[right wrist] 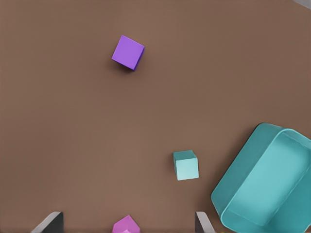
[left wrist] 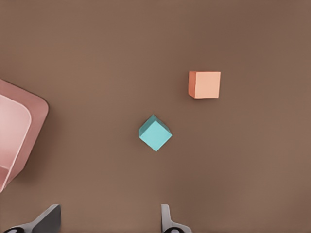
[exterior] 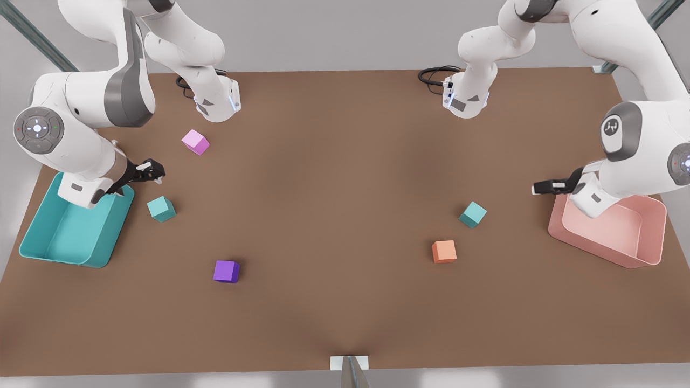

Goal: Stack the two blue cubes on top of each other

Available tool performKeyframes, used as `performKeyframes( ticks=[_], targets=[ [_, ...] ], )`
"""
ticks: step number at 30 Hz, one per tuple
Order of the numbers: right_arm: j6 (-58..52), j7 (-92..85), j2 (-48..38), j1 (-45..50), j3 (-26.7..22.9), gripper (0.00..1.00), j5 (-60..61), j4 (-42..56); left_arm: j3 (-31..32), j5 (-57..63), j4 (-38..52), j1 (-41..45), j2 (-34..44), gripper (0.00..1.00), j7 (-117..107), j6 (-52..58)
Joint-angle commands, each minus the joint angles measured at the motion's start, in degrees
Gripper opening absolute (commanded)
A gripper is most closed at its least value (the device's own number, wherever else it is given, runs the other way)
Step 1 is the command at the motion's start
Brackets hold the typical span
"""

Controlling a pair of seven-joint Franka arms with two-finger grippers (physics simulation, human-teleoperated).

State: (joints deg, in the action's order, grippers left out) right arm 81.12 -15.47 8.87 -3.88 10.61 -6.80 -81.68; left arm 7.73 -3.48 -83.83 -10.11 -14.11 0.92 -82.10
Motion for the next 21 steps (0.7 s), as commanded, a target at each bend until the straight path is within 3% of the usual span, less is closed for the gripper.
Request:
performKeyframes(
  ticks=[1,5,7,13,18,21],
  targets=[
    [0.0,-1.2,0.0,-0.1,0.0,1.0,0.0,0.0,0.1,0.1,-0.2,-0.1,-0.2,1.0,0.2,0.3],
    [1.0,-5.3,3.0,0.2,0.0,1.0,-5.2,-0.9,0.1,0.1,-0.3,-0.2,-1.4,1.0,0.1,2.3],
    [12.9,-5.2,5.4,-2.5,-0.3,1.0,-4.9,-9.0,0.1,0.1,-0.2,0.1,-1.4,1.0,0.1,2.3],
    [23.5,-5.1,6.0,-9.0,-0.2,1.0,0.2,-19.9,0.1,0.1,-0.1,0.4,-2.2,1.0,0.1,2.2],
    [39.9,-5.1,5.6,-11.6,-0.3,1.0,3.8,-28.7,0.2,0.1,-0.2,1.6,-2.3,1.0,-0.9,2.4],
    [40.5,-5.6,6.7,-12.2,-0.3,1.0,3.8,-29.8,0.2,0.1,-0.2,1.6,-2.3,1.0,-1.0,2.6]
  ],
)
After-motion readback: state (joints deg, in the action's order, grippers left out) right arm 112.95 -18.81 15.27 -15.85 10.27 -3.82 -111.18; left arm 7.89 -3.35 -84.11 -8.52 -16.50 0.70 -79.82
